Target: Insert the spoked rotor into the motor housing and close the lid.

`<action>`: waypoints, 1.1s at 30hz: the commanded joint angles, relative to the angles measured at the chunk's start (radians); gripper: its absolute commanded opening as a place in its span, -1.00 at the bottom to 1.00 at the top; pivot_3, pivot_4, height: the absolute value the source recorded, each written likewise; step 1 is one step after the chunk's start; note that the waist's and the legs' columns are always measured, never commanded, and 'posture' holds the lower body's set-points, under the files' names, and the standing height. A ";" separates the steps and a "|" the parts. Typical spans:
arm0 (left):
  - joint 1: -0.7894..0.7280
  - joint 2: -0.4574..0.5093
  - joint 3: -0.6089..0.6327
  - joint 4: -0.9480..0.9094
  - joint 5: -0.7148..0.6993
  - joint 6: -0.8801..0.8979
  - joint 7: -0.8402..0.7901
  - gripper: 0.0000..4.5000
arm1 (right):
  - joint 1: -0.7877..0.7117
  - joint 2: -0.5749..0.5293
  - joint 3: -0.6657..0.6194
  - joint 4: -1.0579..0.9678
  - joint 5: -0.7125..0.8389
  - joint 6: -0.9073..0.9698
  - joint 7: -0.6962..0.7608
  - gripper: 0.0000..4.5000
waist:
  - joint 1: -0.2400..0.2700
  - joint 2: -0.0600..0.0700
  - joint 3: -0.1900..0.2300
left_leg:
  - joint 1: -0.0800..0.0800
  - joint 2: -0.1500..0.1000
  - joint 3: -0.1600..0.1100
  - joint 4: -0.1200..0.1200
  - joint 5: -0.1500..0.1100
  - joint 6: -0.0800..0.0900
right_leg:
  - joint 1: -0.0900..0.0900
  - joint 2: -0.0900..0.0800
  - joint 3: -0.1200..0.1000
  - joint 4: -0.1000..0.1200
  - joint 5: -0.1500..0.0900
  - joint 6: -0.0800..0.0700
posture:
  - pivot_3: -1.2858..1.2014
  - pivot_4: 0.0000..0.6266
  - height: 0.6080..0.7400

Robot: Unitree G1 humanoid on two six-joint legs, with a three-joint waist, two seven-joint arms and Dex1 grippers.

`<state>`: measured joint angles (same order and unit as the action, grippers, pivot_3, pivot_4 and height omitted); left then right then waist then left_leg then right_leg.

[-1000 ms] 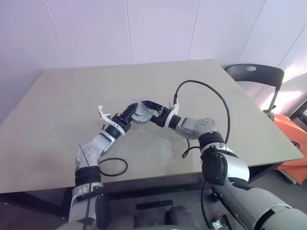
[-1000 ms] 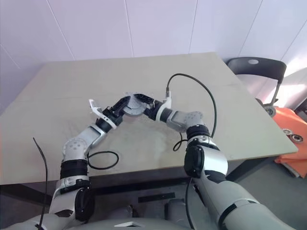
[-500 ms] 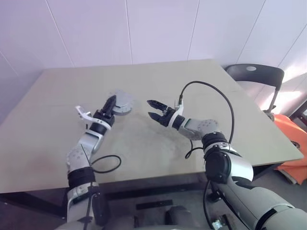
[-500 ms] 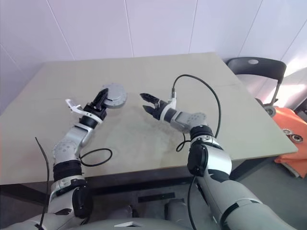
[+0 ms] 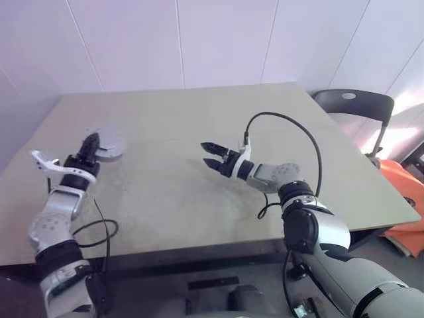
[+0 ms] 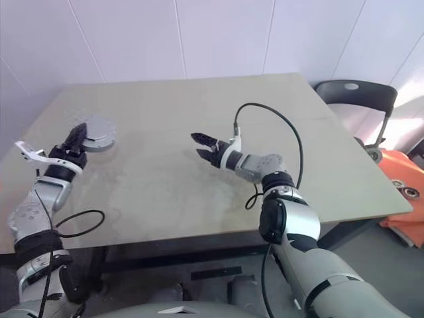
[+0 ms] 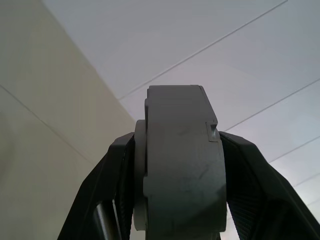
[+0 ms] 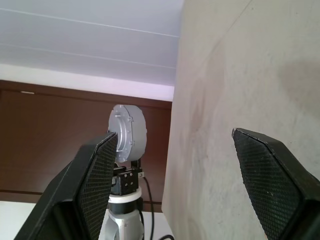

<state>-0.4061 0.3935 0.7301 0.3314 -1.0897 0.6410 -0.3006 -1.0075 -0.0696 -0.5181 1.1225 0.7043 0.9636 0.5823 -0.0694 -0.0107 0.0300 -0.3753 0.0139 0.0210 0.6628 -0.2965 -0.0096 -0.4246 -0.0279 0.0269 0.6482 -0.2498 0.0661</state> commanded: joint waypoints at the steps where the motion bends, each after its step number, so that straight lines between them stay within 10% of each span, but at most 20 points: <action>1: -0.033 0.075 0.021 0.060 0.030 -0.043 -0.061 -0.06 | -0.029 0.001 0.001 -0.022 0.000 -0.008 0.006 0.70 | 0.000 0.000 0.000 | 0.000 0.000 0.000 0.000 0.000 0.000 | 0.000 0.000 0.000 0.000 0.000 0.000 | 0.03 -1.00 1.00; 16: -0.232 0.295 -0.040 0.677 0.307 -0.240 -0.262 -0.06 | -0.018 -0.023 -0.001 -0.043 -0.012 0.001 -0.001 0.70 | 0.001 -0.004 0.000 | -0.001 0.000 -0.001 0.000 0.000 -0.001 | -0.001 -0.005 -0.001 0.000 0.000 0.000 | 0.03 -1.00 1.00; 33: -0.317 0.303 -0.060 0.839 0.430 -0.320 -0.303 -0.06 | 0.008 -0.050 -0.005 -0.085 -0.006 0.022 -0.012 0.70 | 0.000 -0.005 -0.001 | -0.014 -0.005 0.000 -0.002 0.000 -0.002 | -0.016 -0.017 -0.008 0.002 0.001 -0.001 | 0.03 -1.00 1.00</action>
<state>-0.6833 0.6665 0.6601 1.1850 -0.6628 0.3513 -0.5895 -0.9875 -0.1066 -0.5174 1.0804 0.6865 0.9790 0.5649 -0.0697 -0.0161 0.0291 -0.3899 0.0088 0.0208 0.6608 -0.2965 -0.0117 -0.4407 -0.0454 0.0189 0.6504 -0.2490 0.0649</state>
